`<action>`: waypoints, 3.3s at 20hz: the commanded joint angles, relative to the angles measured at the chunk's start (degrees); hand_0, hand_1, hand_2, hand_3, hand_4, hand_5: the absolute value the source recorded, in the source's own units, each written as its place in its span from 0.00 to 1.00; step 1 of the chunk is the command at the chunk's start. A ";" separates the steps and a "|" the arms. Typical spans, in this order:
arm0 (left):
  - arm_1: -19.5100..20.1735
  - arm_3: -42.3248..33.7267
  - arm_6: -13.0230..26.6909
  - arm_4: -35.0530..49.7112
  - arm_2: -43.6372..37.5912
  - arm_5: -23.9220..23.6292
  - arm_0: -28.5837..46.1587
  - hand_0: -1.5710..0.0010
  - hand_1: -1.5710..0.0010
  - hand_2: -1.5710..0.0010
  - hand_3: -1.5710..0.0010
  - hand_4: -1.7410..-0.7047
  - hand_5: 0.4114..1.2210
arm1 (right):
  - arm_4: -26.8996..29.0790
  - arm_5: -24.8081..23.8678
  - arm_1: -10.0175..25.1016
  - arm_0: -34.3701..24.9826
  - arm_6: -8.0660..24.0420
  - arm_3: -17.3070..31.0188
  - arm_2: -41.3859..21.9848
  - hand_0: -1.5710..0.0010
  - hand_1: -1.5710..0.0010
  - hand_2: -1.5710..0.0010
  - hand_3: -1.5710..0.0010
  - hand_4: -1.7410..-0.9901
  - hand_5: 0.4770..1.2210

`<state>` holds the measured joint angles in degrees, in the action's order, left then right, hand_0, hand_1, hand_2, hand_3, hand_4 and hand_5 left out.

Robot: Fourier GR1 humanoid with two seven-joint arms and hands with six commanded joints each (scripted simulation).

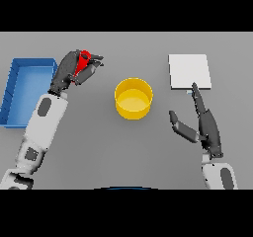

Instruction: Pick up the red beaker and tilt it to pour out 1 green nut into yellow bowl. Pick up the yellow bowl and place it on the metallic measuring scale.

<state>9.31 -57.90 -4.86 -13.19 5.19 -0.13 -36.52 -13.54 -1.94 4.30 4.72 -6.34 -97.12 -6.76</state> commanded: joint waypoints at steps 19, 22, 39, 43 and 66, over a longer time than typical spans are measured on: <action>8.33 6.26 8.52 -34.95 34.00 15.71 -20.82 0.00 0.00 0.00 0.14 0.02 0.99 | 3.47 1.30 -1.54 -0.38 3.49 -0.80 0.63 1.00 1.00 1.00 1.00 0.72 0.24; 7.56 8.55 5.68 -38.22 37.72 17.65 -23.50 0.00 0.00 0.00 0.14 0.02 1.00 | 4.33 1.70 -2.00 0.63 2.86 -0.66 0.68 1.00 1.00 1.00 1.00 0.70 0.21; 6.23 14.53 -5.93 -57.94 56.69 16.21 -34.70 0.00 0.00 0.00 0.00 0.01 1.00 | 0.35 -1.16 -2.48 0.59 0.25 -0.46 -0.30 1.00 1.00 1.00 1.00 0.81 0.13; 5.29 15.70 -6.09 -61.75 59.32 15.67 -37.04 0.00 0.00 0.00 0.00 0.01 1.00 | 0.98 -1.08 -2.45 0.33 0.87 -0.92 0.07 1.00 1.00 1.00 1.00 0.81 0.14; 24.59 46.86 3.70 -25.08 7.67 12.69 -51.72 0.00 0.00 0.00 0.01 0.00 1.00 | 0.65 0.23 -1.46 -2.39 -0.10 1.49 -0.68 1.00 1.00 1.00 1.00 0.82 0.17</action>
<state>33.94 -10.98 -1.15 -38.29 12.94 12.70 -88.14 -12.89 -1.73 2.85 2.34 -6.39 -95.63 -7.43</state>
